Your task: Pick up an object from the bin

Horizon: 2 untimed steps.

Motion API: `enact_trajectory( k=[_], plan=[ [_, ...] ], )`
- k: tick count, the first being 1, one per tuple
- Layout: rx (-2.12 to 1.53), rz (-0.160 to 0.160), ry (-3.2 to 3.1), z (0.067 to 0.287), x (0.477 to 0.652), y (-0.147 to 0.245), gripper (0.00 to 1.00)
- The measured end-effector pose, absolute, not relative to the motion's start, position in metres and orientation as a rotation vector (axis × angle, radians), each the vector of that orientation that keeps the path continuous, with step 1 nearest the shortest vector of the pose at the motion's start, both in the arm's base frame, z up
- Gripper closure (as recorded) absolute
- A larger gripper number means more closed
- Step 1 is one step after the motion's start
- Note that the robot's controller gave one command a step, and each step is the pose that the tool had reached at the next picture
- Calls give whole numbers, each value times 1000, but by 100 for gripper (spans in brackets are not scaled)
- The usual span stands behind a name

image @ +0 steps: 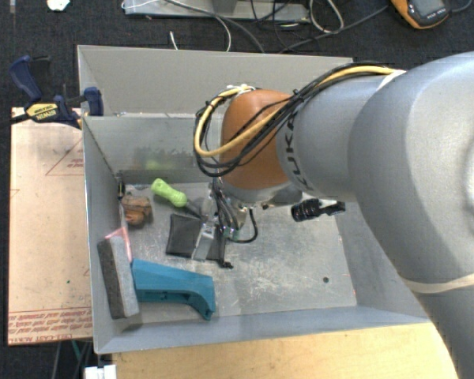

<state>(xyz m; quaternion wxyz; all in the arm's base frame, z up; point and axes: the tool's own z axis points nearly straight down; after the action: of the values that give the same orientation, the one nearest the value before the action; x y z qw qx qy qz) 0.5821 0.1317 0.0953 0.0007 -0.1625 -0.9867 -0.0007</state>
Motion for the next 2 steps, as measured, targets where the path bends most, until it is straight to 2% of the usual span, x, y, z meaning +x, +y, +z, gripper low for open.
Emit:
enact_trajectory(
  k=[1,2],
  plan=[
    [-671,-5,-3069,79,585,137,0],
    [-691,1,-3061,75,579,77,100]
  ],
)
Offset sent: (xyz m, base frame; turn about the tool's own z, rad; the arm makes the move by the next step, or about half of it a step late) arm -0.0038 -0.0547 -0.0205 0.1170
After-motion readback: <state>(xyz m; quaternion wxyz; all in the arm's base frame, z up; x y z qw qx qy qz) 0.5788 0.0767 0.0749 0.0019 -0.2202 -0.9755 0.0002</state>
